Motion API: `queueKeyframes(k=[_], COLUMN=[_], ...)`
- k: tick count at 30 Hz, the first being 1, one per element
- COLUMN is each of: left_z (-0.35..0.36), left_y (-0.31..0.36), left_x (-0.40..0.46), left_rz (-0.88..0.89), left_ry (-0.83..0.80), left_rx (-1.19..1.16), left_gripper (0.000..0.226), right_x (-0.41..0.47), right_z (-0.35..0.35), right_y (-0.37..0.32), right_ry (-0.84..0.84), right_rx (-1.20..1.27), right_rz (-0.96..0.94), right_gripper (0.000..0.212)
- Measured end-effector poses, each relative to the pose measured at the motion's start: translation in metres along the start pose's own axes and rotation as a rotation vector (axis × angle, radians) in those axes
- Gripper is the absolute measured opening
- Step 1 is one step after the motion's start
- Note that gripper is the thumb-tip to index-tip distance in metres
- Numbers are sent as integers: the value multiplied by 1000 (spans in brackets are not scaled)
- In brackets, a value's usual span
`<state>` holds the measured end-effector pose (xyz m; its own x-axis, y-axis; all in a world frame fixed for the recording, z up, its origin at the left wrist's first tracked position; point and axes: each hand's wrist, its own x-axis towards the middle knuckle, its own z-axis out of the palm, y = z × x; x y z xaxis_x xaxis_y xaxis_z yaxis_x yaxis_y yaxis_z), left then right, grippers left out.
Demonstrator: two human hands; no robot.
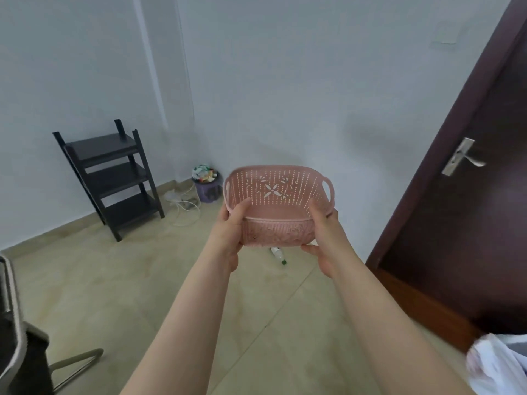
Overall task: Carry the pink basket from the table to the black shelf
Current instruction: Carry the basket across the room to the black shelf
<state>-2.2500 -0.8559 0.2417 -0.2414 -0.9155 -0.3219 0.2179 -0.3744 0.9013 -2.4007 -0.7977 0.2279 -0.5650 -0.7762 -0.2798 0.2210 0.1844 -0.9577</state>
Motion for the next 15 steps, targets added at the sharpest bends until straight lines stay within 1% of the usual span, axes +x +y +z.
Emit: queueKeyframes(k=[4,7,10,12,14,15], left_z=[-12,-20,-24,-24,-23,-21], left_y=[19,29,39,46,54,59], left_x=[44,79,116,144,172,185], left_rz=[15,25,36,51,67,76], left_ry=[58,106,147,173,200,215], left_rx=[-24,-32,-52,-51,-52,-51], left_gripper=[29,32,36,40,44,45], right_x=[46,83,126,157,188,206], right_z=[35,60,84,100,114,120], right_y=[-8,-11,-15,-18,-24,-27], right_ry=[-51,-101,-150,-181,-208,-229], right_rx=[-11,-30,-53,-62,-87,-99], right_rz=[11,22,43,53,49,41], right_gripper=[64,62,65,72,87,89])
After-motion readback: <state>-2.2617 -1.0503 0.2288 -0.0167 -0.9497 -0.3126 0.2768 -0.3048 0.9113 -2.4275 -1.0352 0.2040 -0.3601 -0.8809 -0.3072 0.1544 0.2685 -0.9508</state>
